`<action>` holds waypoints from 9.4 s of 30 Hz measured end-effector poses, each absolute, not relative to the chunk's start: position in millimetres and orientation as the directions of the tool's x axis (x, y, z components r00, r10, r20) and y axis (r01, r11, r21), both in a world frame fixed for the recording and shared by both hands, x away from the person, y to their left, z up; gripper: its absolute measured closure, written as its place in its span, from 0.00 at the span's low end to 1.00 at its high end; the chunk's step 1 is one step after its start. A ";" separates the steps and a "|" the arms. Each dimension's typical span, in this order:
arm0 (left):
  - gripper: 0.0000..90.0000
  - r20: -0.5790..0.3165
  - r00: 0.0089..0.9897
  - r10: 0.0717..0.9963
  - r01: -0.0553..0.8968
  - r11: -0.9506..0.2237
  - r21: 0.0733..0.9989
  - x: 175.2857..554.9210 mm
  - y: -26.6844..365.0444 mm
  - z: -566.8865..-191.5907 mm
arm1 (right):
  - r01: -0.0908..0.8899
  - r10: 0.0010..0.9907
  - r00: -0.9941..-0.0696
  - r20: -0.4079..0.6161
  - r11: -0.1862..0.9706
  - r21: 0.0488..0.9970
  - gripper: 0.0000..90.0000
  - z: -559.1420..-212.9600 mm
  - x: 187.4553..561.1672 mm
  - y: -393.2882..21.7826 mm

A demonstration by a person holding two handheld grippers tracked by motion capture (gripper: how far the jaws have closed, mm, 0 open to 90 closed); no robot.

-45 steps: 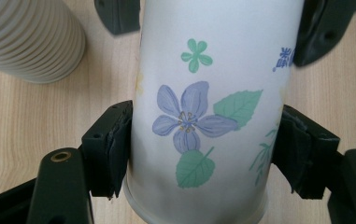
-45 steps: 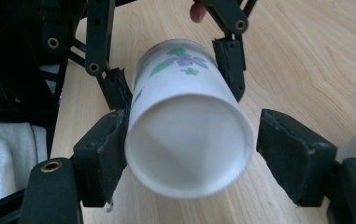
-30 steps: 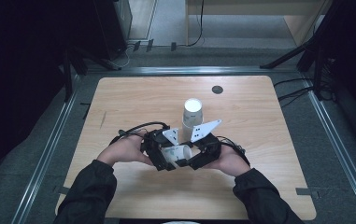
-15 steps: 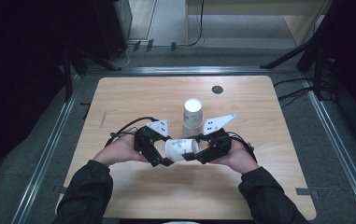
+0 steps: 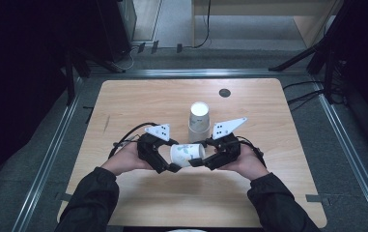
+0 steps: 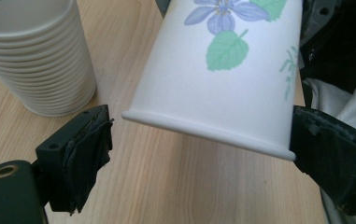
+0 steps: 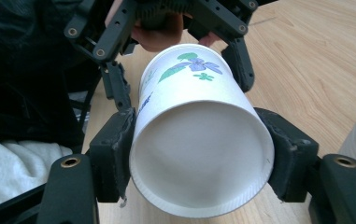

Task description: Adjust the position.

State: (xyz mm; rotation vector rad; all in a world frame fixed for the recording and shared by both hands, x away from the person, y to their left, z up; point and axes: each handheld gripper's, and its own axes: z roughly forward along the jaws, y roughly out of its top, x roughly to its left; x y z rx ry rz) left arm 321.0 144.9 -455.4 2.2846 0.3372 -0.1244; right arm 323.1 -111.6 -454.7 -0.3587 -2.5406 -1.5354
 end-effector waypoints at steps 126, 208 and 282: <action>0.14 -0.196 0.955 0.225 0.298 -0.691 0.659 321.9 162.1 -438.3 | 0.189 0.112 -0.982 0.154 0.490 0.851 0.38 -463.5 324.0 -104.1; 0.26 -0.116 0.972 0.206 0.236 -0.813 0.533 318.5 124.4 -433.5 | 0.204 0.089 -0.978 0.187 0.576 0.792 0.37 -484.7 319.7 -77.1; 0.27 -0.228 0.933 0.277 0.344 -0.509 0.789 323.1 154.0 -424.6 | 0.224 0.152 -0.974 0.168 0.534 0.815 0.23 -477.6 320.4 -92.7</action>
